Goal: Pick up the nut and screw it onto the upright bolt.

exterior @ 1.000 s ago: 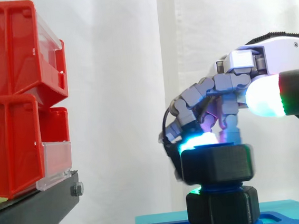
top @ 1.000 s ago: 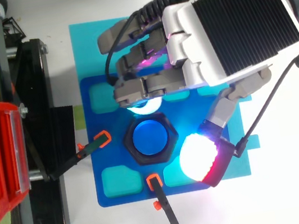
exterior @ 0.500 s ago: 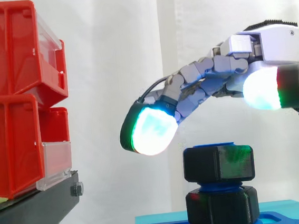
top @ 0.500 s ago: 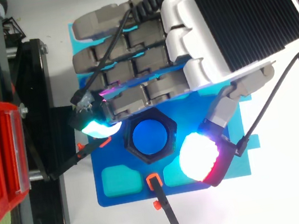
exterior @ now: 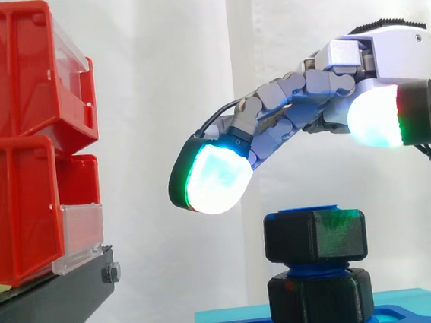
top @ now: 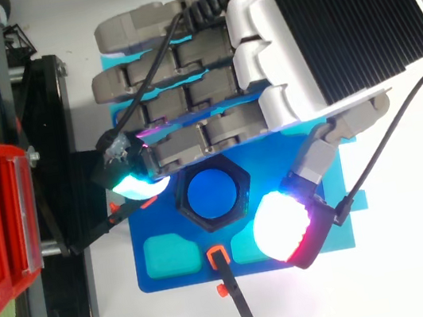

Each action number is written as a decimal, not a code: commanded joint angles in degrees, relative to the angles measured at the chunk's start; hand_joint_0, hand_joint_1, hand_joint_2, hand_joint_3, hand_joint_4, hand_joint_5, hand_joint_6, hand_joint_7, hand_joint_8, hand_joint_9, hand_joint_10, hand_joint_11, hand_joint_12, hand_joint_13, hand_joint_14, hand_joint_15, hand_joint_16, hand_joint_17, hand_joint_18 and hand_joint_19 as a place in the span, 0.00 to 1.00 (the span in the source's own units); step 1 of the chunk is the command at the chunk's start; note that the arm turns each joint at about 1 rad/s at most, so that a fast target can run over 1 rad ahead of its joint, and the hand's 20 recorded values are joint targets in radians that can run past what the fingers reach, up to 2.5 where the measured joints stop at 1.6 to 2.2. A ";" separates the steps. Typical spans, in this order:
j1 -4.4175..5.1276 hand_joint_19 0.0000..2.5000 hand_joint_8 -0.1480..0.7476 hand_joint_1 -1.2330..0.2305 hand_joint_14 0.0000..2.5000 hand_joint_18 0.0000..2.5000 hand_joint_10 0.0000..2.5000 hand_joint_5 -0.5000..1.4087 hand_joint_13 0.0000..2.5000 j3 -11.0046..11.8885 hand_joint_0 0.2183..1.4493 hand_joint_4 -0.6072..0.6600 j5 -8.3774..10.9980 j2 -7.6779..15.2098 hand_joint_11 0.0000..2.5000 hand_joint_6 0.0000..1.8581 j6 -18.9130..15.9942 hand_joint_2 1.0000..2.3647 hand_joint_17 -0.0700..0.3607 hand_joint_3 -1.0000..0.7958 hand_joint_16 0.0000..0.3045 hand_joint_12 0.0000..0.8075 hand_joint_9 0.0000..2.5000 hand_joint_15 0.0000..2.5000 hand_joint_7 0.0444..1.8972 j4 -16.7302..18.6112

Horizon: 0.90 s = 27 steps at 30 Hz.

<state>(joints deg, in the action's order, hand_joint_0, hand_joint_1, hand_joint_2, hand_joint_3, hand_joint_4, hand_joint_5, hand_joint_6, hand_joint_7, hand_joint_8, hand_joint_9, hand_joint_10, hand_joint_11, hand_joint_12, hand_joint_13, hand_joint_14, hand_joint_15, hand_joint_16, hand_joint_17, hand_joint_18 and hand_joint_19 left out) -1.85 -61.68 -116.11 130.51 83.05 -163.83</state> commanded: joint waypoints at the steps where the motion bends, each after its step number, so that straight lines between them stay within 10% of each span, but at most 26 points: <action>1: 0.09 0.00 0.43 0.67 0.00 0.00 0.00 0.15 0.10 -0.02 0.17 0.55 0.10 0.01 0.00 0.27 0.00 0.00 0.43 0.28 0.17 0.46 0.20 0.00 0.28 -0.35; 27: 0.27 0.00 0.47 0.69 0.00 0.00 0.00 0.21 0.10 -1.96 0.17 0.69 1.06 0.01 0.00 0.27 -0.79 0.00 0.43 0.28 0.17 0.46 0.22 0.00 0.46 0.18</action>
<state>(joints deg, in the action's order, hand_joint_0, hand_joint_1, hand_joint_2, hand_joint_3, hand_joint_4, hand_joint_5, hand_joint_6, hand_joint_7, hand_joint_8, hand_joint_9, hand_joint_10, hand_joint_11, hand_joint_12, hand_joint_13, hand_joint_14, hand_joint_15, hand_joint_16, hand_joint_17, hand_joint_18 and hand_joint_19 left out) -1.46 -63.63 -115.05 130.52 82.25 -163.69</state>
